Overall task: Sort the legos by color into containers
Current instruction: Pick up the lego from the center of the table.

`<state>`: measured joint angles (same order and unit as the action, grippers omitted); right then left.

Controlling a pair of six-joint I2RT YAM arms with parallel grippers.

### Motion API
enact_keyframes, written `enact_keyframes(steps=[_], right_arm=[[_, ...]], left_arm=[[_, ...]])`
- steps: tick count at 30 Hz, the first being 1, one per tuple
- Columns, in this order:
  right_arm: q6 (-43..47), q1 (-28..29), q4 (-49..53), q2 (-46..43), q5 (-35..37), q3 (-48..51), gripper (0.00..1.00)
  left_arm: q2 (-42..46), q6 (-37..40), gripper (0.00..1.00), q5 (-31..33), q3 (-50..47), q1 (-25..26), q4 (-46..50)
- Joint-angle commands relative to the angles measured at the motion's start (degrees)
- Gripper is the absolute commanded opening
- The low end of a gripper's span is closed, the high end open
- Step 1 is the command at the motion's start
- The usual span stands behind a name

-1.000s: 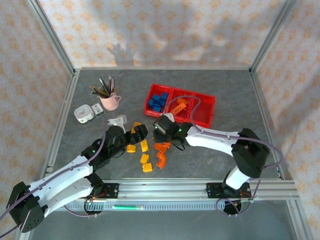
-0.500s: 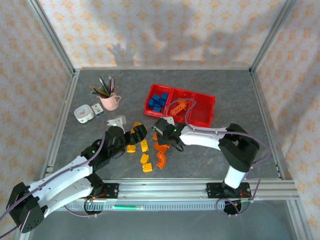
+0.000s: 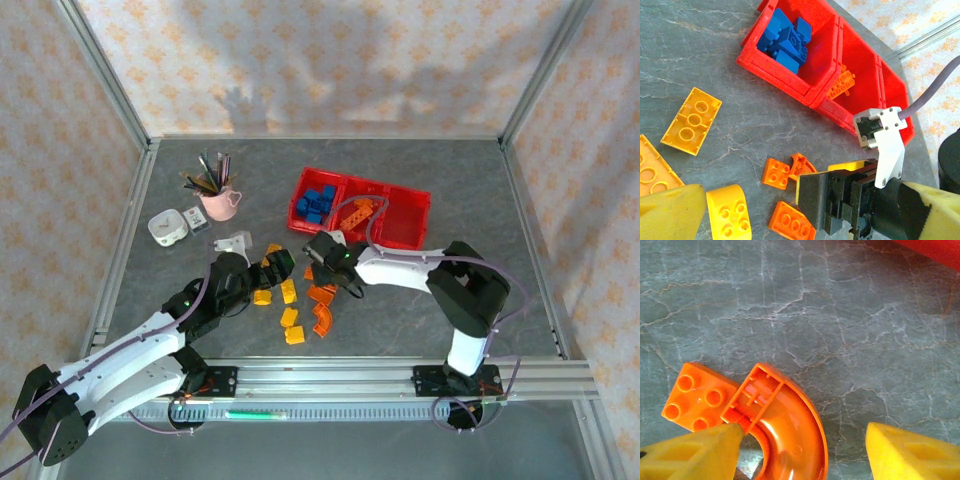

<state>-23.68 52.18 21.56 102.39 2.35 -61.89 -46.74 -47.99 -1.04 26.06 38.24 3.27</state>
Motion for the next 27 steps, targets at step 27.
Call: enact_keyframes(steps=[27], right_arm=[[0.87,-1.18,-1.62,3.59,0.4,-0.75,0.6]], left_arm=[[0.36,0.7,0.99,1.83,-0.2,-0.36,1.07]])
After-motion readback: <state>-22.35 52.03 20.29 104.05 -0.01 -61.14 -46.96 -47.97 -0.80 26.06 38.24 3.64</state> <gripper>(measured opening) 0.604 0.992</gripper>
